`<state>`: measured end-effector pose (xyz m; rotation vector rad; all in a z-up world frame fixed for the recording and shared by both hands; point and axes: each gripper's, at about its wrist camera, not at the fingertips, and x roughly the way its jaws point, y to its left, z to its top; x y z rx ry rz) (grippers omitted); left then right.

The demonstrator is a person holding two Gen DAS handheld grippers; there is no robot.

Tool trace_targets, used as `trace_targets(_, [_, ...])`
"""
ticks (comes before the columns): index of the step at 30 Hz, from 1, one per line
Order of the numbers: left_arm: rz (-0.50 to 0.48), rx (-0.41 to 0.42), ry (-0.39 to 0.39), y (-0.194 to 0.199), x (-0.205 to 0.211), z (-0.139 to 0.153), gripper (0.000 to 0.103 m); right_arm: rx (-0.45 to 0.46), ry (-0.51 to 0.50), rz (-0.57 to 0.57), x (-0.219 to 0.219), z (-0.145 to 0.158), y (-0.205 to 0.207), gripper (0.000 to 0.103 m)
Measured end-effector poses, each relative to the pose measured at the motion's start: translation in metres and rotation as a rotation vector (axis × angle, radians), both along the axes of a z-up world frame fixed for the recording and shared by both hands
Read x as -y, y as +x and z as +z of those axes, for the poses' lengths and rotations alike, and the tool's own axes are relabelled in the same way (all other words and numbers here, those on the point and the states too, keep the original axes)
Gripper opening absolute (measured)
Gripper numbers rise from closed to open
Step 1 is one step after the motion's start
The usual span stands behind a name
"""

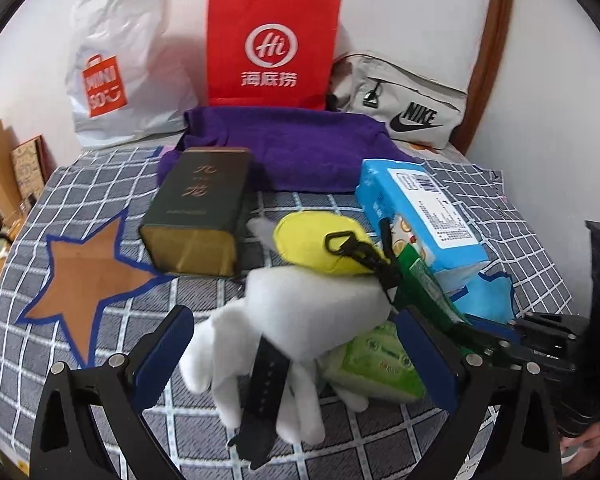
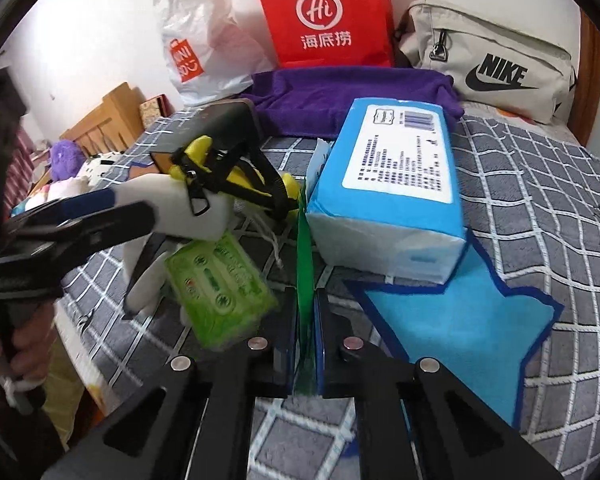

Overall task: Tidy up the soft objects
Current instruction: 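Grasp the white block with the left tool while the right tool grasps the green packet, then lift the white block with the left tool while the right tool lifts the green packet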

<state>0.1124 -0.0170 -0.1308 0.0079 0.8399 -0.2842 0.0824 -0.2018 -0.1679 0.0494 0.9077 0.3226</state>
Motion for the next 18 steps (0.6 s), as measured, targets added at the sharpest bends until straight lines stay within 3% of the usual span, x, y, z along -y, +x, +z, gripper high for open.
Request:
trace_targets(4, [-0.035,0.012,-0.01,0.007,0.005,-0.002,0.1,0.006,-0.009,-0.009,0.015,0.004,-0.012,0.006])
trace_targets(8, [-0.066,0.0,-0.021,0.01,0.01,-0.006,0.076,-0.015,-0.001,-0.001,0.023,0.001,-0.015,0.007])
trace_targets(9, [-0.067,-0.001,-0.019,0.01,0.011,-0.007,0.069,-0.015,0.01,0.007,0.022,0.0,-0.014,0.01])
trace_targets(10, [-0.069,-0.004,-0.018,0.011,0.011,-0.008,0.069,-0.015,0.023,0.012,0.021,-0.001,-0.012,0.012])
trace_targets(14, [-0.069,0.01,-0.034,0.007,0.005,-0.005,0.062,-0.005,0.054,0.034,0.011,-0.003,-0.001,0.046])
trace_targets(18, [-0.054,0.009,-0.038,0.002,-0.004,-0.001,0.062,-0.009,0.055,0.024,0.002,-0.009,0.016,0.044])
